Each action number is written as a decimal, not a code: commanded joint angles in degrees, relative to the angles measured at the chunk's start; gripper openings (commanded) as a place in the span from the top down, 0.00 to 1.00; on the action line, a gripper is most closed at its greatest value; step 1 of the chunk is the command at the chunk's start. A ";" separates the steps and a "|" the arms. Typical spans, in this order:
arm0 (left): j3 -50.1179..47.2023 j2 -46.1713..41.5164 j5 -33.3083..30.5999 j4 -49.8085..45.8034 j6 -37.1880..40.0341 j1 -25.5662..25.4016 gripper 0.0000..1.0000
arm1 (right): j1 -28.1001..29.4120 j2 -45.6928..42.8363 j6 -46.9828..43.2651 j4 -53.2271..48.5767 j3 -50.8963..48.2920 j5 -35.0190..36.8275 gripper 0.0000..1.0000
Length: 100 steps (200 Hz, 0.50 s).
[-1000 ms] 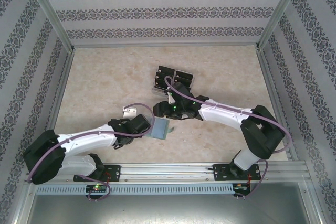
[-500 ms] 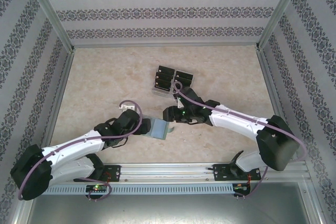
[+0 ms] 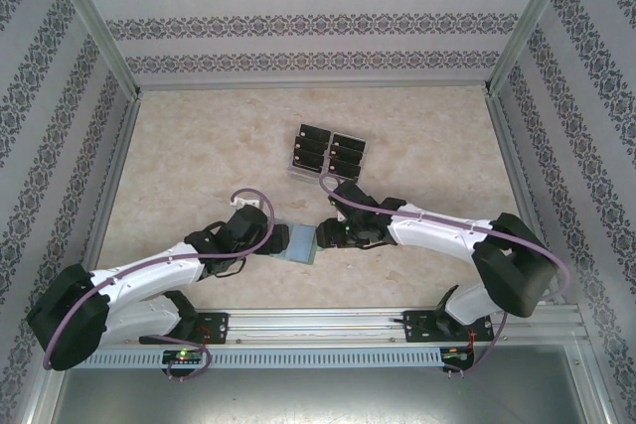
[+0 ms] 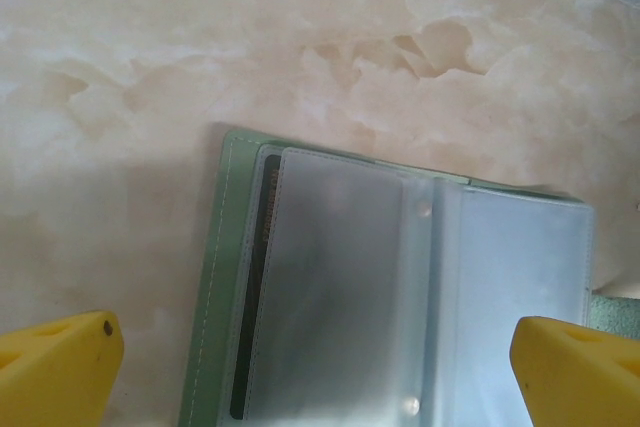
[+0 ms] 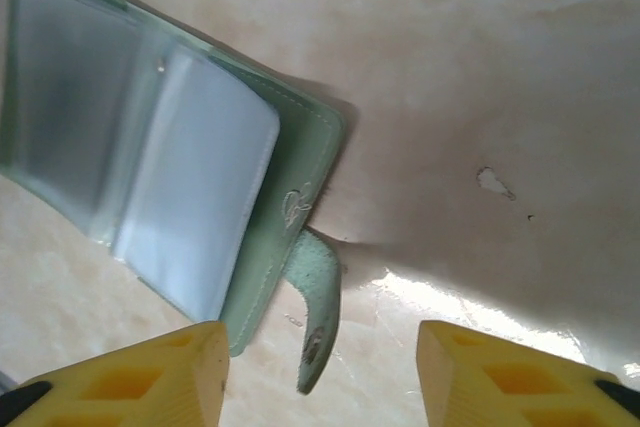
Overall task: Put the credit cards into the card holder
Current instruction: Rotate the card holder at the bottom-center of the table.
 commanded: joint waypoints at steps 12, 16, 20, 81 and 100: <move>2.06 -0.72 -1.71 -0.56 0.81 0.79 0.00 | 0.68 1.94 -0.86 1.18 -0.73 0.69 0.59; 2.19 -0.73 -1.67 -0.56 0.76 0.75 0.00 | 0.68 2.04 -0.99 1.23 -0.73 0.68 0.62; 2.30 -0.64 -1.68 -0.66 0.80 0.78 0.00 | 0.72 2.11 -1.08 1.27 -0.73 0.64 0.65; 3.27 -1.17 -1.37 -1.15 1.45 0.75 0.00 | -0.65 2.41 -6.65 -0.50 0.84 -2.07 0.93; 3.57 -1.54 -1.20 -1.51 1.60 0.82 0.00 | -1.96 2.61 -10.16 -2.53 1.84 -3.04 0.97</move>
